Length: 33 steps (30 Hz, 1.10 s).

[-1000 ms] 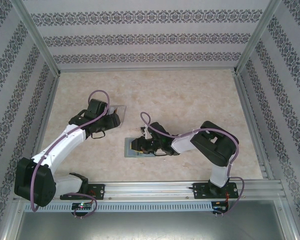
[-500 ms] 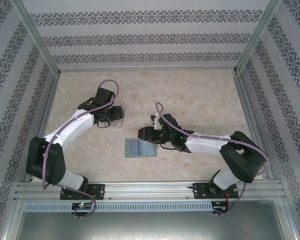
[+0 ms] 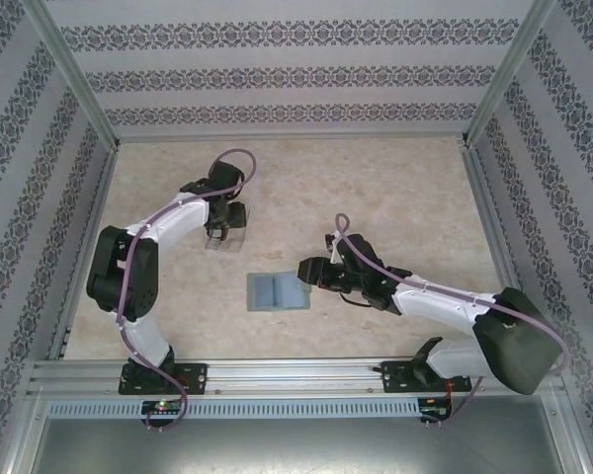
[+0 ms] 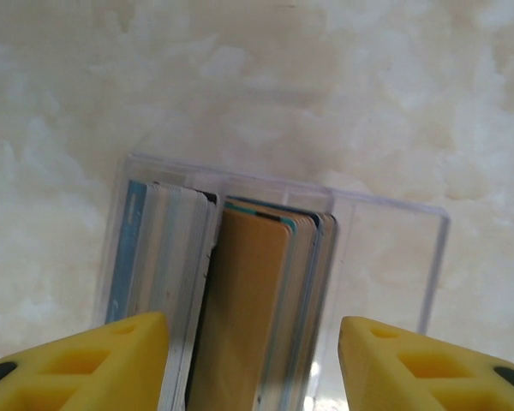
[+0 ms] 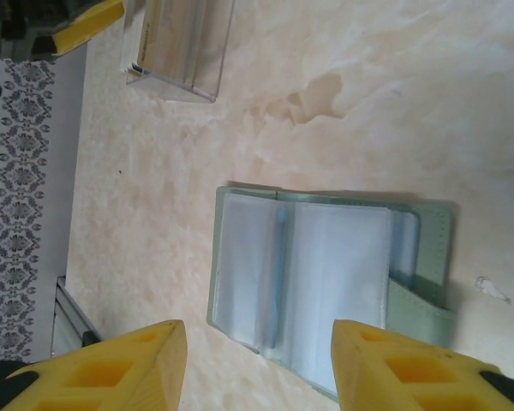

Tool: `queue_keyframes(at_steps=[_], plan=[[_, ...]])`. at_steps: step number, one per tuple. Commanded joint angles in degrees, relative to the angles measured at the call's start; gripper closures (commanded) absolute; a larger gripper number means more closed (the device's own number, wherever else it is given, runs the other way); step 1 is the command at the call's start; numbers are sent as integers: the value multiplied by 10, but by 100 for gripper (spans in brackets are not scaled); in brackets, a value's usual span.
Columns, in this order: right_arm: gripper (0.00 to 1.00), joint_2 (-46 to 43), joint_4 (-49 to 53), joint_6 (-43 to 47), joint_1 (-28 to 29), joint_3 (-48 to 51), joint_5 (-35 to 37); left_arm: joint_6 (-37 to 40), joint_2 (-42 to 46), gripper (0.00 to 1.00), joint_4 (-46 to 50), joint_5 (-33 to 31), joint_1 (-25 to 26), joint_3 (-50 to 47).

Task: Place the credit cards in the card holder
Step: Pick up the credit card from the storage box.

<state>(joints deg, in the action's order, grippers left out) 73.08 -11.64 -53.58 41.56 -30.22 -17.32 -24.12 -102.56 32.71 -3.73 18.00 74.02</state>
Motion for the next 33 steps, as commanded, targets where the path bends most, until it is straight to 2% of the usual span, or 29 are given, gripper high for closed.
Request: queue_keyframes(at_steps=[1,6,10,15,20,26,33], plan=[[51,-21,24,19,-8,10,21,24,-15,47,36,-47,4,26],[50,-32,26,17,-15,14,18,37,-43,45,37,-27,7,35],[50,-36,26,14,-19,15,15,31,-50,46,42,-55,9,32],[50,-46,31,14,-22,21,20,22,-43,57,62,-114,13,32],[50,-53,33,15,-22,30,27,24,-33,63,70,-163,22,32],[50,-58,34,11,-25,37,29,31,-37,72,84,-175,24,41],[50,-65,38,10,-28,40,34,35,-29,73,103,-208,32,53]])
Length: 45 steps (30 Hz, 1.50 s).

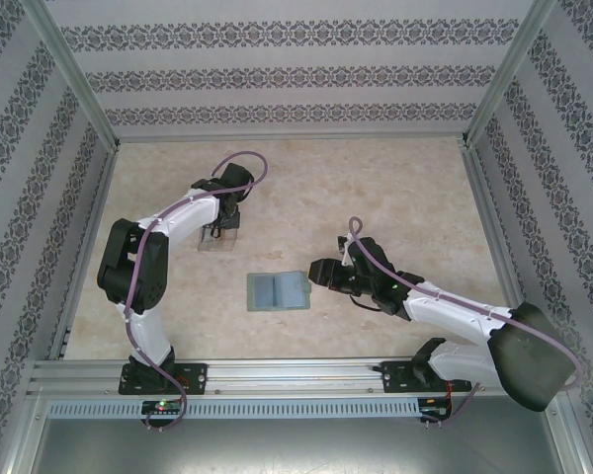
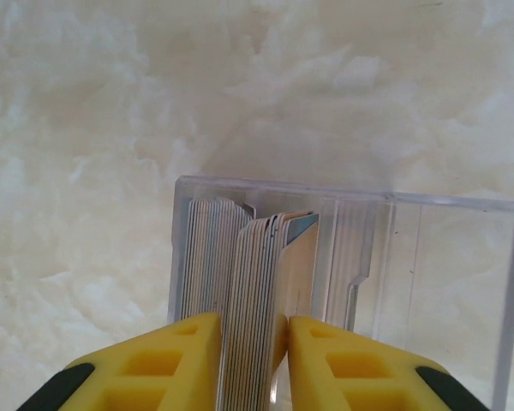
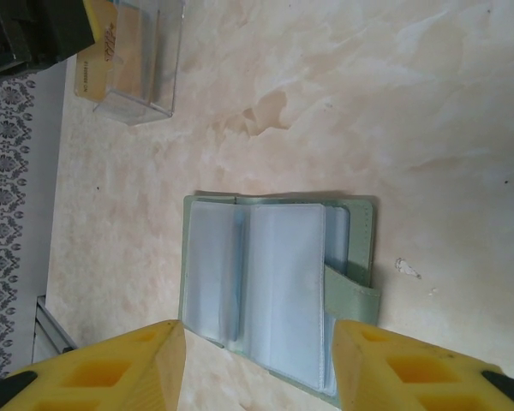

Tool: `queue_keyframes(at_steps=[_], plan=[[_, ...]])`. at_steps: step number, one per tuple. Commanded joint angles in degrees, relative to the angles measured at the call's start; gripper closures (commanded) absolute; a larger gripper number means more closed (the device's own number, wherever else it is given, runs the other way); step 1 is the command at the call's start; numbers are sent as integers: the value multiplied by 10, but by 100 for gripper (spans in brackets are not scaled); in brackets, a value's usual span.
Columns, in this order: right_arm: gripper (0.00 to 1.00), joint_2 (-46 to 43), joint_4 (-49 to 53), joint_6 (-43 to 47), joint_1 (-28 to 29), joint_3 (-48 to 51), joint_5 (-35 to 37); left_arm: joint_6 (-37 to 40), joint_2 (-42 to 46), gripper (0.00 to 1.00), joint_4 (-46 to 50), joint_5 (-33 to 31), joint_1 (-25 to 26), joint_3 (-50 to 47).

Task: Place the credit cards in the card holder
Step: Pick up the credit card from the storage box.

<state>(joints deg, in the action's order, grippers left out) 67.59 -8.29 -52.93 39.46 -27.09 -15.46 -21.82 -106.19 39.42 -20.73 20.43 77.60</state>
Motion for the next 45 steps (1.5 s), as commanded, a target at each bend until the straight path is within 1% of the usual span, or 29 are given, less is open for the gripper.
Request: queue_keyframes(at_steps=[1,5,7,12,18,24,31,37,38,41,42,43,45], plan=[[50,-9,4,1,-7,9,15,12,8,73,39,-39,9,18],[50,-4,2,-2,-8,3,3,12,4,72,39,-37,16,19],[50,-2,1,-5,-8,2,5,12,0,74,45,-38,17,23],[50,-2,3,-4,-8,0,3,19,-4,100,45,-18,17,27],[50,7,0,-9,-8,-2,0,20,-4,100,56,-11,17,37],[50,14,-1,-8,-8,-8,-2,21,-1,100,70,-19,19,45],[50,32,-2,-7,-7,-16,-5,19,13,100,74,-1,21,48],[49,43,-6,-7,-4,-23,-8,19,15,100,80,-7,20,53],[49,44,-7,-8,-4,-23,-6,17,12,100,83,-8,21,55],[49,47,-8,-9,-3,-25,-11,13,11,90,84,-4,21,56],[49,47,-8,-6,-3,-26,-10,15,12,90,80,-5,20,54],[49,47,-6,-4,-2,-25,-8,16,10,90,82,-17,21,55],[49,48,-6,-7,-3,-24,-5,15,3,97,98,-42,21,62]])
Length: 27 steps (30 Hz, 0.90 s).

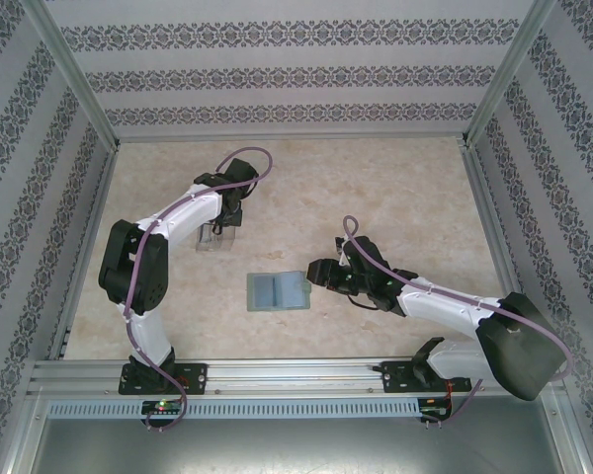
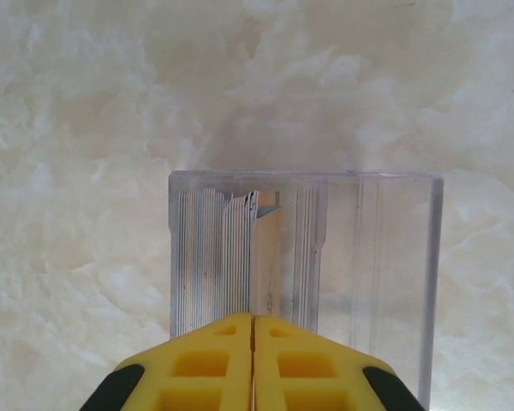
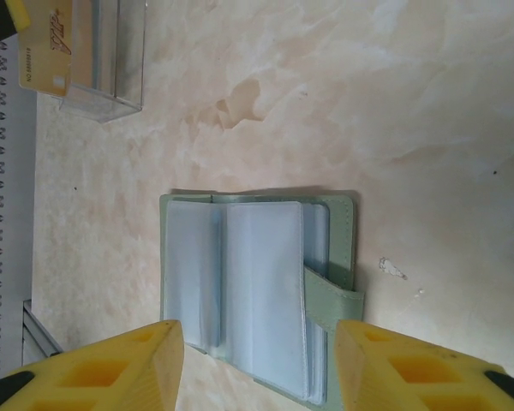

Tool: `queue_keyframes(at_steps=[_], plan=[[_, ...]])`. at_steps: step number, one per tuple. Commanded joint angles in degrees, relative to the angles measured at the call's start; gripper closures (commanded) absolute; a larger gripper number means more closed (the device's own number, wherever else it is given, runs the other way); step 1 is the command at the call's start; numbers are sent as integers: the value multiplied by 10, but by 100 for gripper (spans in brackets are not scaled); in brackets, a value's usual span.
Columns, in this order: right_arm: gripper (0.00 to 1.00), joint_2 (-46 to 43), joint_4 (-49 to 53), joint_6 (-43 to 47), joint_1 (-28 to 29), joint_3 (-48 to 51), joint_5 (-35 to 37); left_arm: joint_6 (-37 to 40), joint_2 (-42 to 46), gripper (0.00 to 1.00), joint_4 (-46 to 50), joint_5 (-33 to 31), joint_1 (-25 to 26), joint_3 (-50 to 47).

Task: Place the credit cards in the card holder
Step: Pick up the credit card from the storage box.

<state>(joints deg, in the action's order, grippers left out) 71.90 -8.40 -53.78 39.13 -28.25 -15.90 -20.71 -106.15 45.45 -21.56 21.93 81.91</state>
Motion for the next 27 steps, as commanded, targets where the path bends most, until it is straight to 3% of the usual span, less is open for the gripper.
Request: queue_keyframes(at_steps=[1,10,27], plan=[[49,4,-6,0,0,-12,-2,3,1,98,45,-44,7,22],[49,13,-9,2,5,-16,-6,4,5,100,47,-53,17,21],[45,23,-15,0,8,-12,-5,-8,30,100,27,41,17,15]])
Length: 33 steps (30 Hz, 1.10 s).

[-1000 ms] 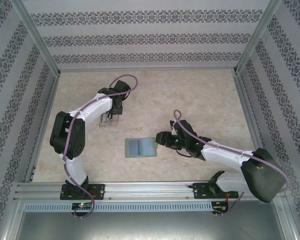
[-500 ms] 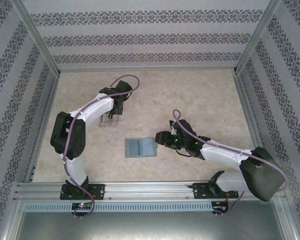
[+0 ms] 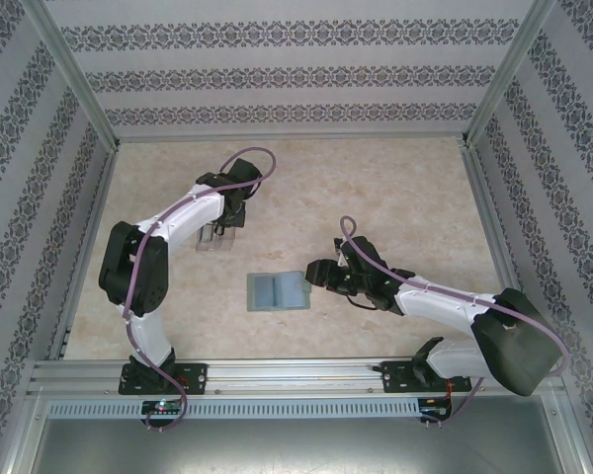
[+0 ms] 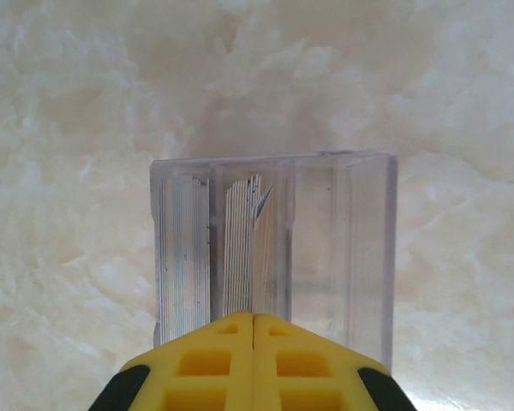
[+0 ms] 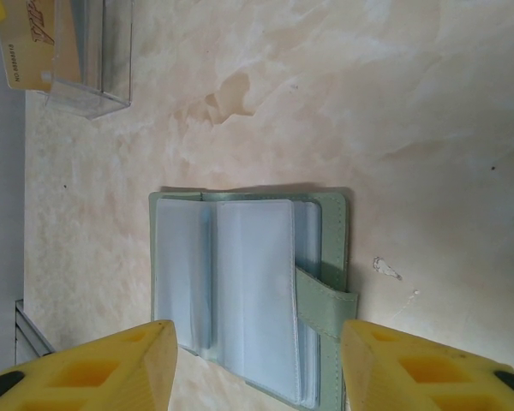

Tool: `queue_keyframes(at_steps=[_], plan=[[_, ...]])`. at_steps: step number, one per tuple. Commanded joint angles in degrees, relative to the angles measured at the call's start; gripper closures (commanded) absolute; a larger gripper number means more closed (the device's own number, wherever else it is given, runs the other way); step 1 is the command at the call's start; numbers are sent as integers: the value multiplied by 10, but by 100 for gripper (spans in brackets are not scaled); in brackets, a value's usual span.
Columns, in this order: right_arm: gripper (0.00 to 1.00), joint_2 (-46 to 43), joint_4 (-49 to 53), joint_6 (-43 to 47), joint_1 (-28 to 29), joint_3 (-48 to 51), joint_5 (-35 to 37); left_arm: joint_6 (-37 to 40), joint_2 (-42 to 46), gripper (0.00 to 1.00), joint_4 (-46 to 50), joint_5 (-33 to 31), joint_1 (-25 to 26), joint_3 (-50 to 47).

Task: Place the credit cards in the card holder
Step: Pick up the credit card from the storage box.

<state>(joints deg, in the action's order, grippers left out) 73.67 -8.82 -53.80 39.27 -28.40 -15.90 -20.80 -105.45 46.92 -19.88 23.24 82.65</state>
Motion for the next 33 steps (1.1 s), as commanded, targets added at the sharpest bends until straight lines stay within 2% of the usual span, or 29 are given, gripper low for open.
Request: queue_keyframes(at_steps=[1,7,16,23,30,33], plan=[[45,7,-11,3,7,-11,-7,-6,24,100,11,32,4,9],[43,13,-15,5,7,-12,-6,-18,29,100,9,55,2,11],[43,34,-25,7,10,-22,-12,-16,41,100,18,41,-4,12],[42,39,-24,8,12,-29,-12,-26,53,100,21,77,-21,13],[42,33,-25,6,13,-29,-4,-46,87,100,32,49,-23,9],[42,28,-25,8,14,-32,-2,-44,108,100,37,65,-23,9]])
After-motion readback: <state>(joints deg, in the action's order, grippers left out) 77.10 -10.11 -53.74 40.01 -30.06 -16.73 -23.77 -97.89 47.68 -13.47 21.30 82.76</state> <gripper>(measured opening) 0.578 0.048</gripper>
